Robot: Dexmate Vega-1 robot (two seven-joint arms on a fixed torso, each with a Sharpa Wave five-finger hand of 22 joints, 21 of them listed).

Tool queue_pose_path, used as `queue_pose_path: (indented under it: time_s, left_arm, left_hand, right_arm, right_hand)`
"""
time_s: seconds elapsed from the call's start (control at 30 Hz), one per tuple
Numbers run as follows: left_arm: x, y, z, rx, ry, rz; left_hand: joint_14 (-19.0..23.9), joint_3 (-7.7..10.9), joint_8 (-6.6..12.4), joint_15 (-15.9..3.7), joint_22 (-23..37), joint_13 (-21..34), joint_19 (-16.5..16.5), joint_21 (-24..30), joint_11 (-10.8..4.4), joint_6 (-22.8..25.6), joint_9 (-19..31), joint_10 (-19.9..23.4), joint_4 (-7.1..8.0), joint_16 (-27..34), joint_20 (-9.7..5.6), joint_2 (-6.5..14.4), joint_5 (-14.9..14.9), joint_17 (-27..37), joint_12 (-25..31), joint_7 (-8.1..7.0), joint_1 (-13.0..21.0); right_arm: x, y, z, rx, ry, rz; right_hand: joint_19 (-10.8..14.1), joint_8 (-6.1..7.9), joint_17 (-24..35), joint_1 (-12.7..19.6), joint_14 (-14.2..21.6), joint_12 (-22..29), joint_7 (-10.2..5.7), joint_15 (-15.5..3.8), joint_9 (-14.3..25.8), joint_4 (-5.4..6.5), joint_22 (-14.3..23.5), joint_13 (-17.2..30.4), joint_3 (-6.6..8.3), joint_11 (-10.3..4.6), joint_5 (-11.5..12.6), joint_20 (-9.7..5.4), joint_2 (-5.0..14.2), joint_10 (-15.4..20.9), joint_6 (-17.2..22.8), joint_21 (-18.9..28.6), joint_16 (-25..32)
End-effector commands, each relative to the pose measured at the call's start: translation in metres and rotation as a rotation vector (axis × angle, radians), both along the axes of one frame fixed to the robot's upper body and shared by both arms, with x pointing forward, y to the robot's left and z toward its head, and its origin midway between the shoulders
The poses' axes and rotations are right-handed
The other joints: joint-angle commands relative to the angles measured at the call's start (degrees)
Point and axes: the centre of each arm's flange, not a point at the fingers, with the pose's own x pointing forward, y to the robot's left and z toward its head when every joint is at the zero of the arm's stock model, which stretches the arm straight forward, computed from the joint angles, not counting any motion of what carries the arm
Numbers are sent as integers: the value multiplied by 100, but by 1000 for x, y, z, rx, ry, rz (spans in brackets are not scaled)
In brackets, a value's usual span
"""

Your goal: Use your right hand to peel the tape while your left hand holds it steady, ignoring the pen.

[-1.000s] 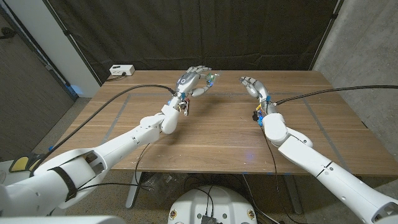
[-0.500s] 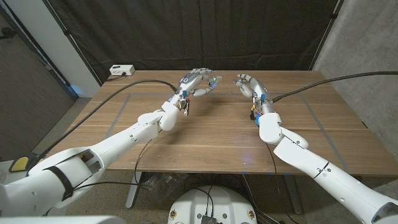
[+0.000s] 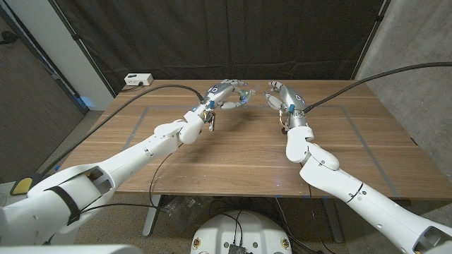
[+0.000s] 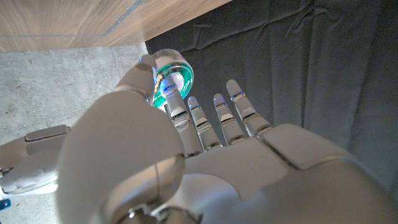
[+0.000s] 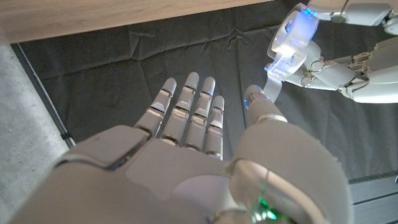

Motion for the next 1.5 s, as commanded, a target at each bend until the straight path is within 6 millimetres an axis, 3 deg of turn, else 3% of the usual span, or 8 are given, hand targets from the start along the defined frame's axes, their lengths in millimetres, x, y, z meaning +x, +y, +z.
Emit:
queue_pose_path:
  time_s: [0.03,0.13,0.27,0.5,0.77,0.97,1.37,1.5]
  left_arm:
    - [2,-4,-1,62,8,28]
    - [3,-4,-1,60,8,26]
    - [3,-6,-1,64,7,24]
    - [1,-8,0,79,-11,16]
    - [-2,-9,-1,88,-43,18]
    - [-3,-8,-2,80,-44,14]
    - [-4,-7,-3,73,-43,10]
    - [-5,-8,-3,69,-45,7]
  left_hand:
    - [-30,-13,185,-484,34,24,-11,45,4,445,186,-23,-1,-25,-17,269,24,13,-3,197,256]
    - [-35,-17,193,-489,34,25,-13,48,0,452,190,-22,-2,-30,-20,272,26,16,-6,192,260]
    - [-36,-23,197,-489,35,27,-16,52,-2,463,184,-18,-3,-34,-28,274,29,20,-8,202,267]
    - [-45,-33,198,-483,35,29,-25,56,5,466,176,-17,-5,-43,-24,274,32,26,-14,198,275]
    - [-47,-49,192,-477,35,31,-28,62,-22,494,142,-26,-6,-49,-13,267,35,31,-23,158,279]
    - [-46,-62,190,-479,35,32,-35,66,-15,508,128,-19,-6,-53,-20,266,39,35,-24,145,284]
    - [-36,-78,191,-490,35,34,-29,77,-6,507,129,-17,-7,-56,-13,267,42,40,-28,152,295]
    - [-35,-83,188,-485,35,34,-29,80,0,491,135,-17,-7,-58,-16,269,43,42,-30,158,299]
  right_arm:
    - [-11,17,8,-91,-42,-112]
    - [-14,23,9,-117,-57,-147]
    - [-15,27,9,-138,-70,-166]
    - [-14,29,10,-148,-60,-174]
    - [-11,31,11,-163,-47,-189]
    - [-9,34,14,-184,-21,-206]
    - [-10,33,14,-180,-49,-207]
    - [-11,30,13,-174,-59,-206]
  right_hand:
    - [52,96,198,177,195,156,-96,-825,12,37,43,87,-145,-108,71,-85,-38,206,252,92,194]
    - [105,127,366,222,388,284,-160,-911,15,67,60,153,-333,-175,102,-142,-160,367,436,163,387]
    - [180,176,659,493,677,483,-257,-977,17,58,89,266,-496,-306,181,-208,-181,616,774,275,714]
    - [259,134,898,754,802,557,-317,-1002,17,53,123,355,-579,-370,229,-358,-136,639,870,381,949]
    - [237,126,1076,918,832,610,-360,-1013,19,63,154,421,-664,-409,249,-402,-123,673,1013,438,1103]
    - [262,168,1330,1087,945,705,-430,-1016,22,99,244,515,-801,-418,269,-534,-101,787,1346,577,1351]
    - [312,399,1859,1635,1388,1251,-588,-1047,68,110,659,886,-957,-611,286,-672,154,1641,2456,1160,1791]
    - [363,493,2071,1811,1630,1443,-553,-1040,100,116,780,1047,-1001,-618,263,-692,251,1903,2763,1382,1979]
